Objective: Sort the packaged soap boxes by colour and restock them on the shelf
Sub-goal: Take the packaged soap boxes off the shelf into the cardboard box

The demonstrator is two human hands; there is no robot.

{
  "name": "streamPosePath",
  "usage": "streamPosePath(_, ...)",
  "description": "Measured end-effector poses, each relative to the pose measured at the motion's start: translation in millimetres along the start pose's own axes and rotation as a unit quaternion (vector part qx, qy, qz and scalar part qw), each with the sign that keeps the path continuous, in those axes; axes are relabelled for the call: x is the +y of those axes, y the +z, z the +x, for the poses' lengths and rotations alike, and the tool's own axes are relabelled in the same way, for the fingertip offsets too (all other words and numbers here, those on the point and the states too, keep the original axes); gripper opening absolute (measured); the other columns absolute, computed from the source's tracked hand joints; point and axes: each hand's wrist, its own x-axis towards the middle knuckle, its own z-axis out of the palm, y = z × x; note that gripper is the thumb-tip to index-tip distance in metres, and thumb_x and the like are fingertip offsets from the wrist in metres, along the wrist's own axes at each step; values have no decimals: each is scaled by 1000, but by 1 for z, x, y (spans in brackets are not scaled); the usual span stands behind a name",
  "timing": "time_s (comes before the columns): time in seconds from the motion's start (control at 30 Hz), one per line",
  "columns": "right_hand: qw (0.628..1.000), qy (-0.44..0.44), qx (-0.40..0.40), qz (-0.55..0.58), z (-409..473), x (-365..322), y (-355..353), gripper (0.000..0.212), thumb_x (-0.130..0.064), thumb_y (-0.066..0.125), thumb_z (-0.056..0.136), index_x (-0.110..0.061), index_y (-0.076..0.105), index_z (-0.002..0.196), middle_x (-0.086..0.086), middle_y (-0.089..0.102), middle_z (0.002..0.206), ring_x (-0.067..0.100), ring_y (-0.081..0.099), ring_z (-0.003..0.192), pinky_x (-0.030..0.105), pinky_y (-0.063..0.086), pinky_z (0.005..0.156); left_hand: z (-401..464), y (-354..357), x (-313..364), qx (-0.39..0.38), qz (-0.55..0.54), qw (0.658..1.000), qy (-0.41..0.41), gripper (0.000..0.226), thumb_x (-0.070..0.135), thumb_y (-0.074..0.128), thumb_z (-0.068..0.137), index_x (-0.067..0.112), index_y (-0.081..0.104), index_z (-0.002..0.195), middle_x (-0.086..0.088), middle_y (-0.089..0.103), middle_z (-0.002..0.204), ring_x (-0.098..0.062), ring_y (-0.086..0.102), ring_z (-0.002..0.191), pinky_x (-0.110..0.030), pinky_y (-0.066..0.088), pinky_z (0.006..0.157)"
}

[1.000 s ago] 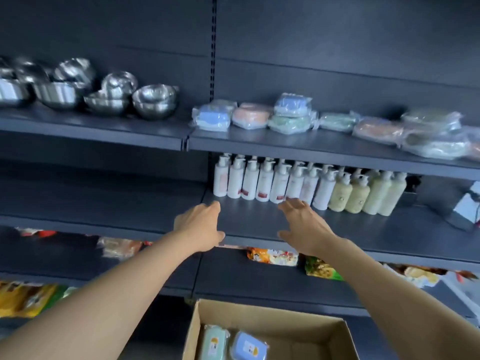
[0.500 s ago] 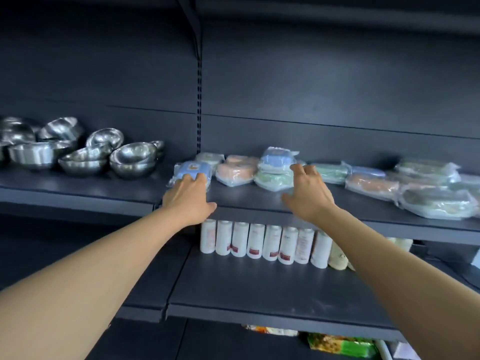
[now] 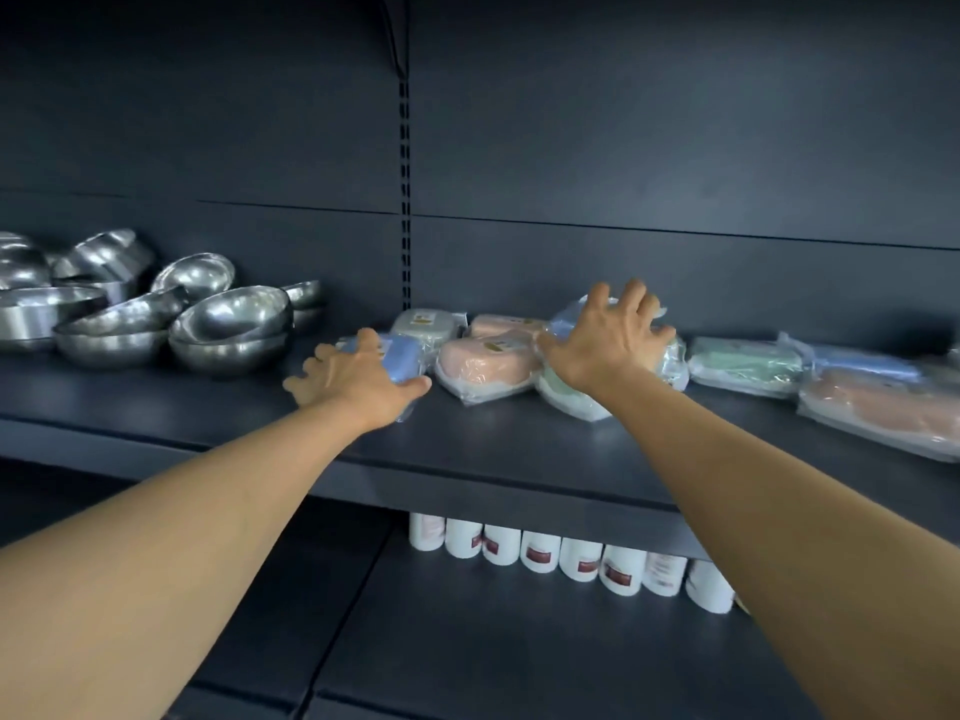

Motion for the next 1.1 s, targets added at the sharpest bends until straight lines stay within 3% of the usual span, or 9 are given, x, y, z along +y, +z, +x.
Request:
streamPosePath(0.17,997,60,-39,-12,15,-6,11,86,-78,41,76,-13,38,133,23,33,132,41,33,125,51,37,99,3,11,2,51,-10,999,0,69,64,55,79,21,31,126,-17,46,128,-36,43,118,-45,39,90)
streamPosePath(0.23,996,65,-51,-19,18,-7,10,80,-72,43,79,-10,39,130,27,38,129,41,39,120,44,44,90,4,10,2,52,-12,999,0,67,61,56,81,19,31,127,-17,45,128,-36,42,118,-44,39,90)
streamPosePath(0.3,996,65,-57,-3,17,-7,5,70,-61,49,83,-10,39,128,24,41,126,40,39,120,40,41,79,3,9,0,56,-14,998,2,66,58,57,82,16,31,127,-16,45,128,-35,41,119,-42,38,90)
streamPosePath(0.5,997,32,-14,71,-6,-1,-24,56,-48,48,85,-6,44,121,24,43,126,41,38,119,42,39,89,-16,-10,-14,103,-16,994,37,66,53,58,82,13,33,128,-15,47,128,-33,39,120,-41,36,91)
streamPosePath(0.67,995,-8,-13,100,-58,7,-61,51,-43,46,86,-9,49,124,24,49,121,41,43,116,43,37,96,-58,-40,-32,102,-89,989,61,62,46,62,78,16,37,126,-12,49,127,-33,40,119,-41,38,89)
streamPosePath(0.93,988,-65,-64,125,-184,28,-109,56,-44,47,80,-17,47,129,16,53,119,36,47,111,35,35,82,-162,-55,-74,-4,-183,974,132,63,39,72,70,22,39,120,-1,49,116,-24,44,113,-38,46,81)
streamPosePath(1.1,984,-52,-116,121,-266,54,-98,51,-37,55,84,-17,46,131,14,50,126,34,46,115,36,37,85,-225,-21,-101,-86,-199,960,174,61,43,74,68,25,42,117,4,49,113,-19,46,107,-37,47,82)
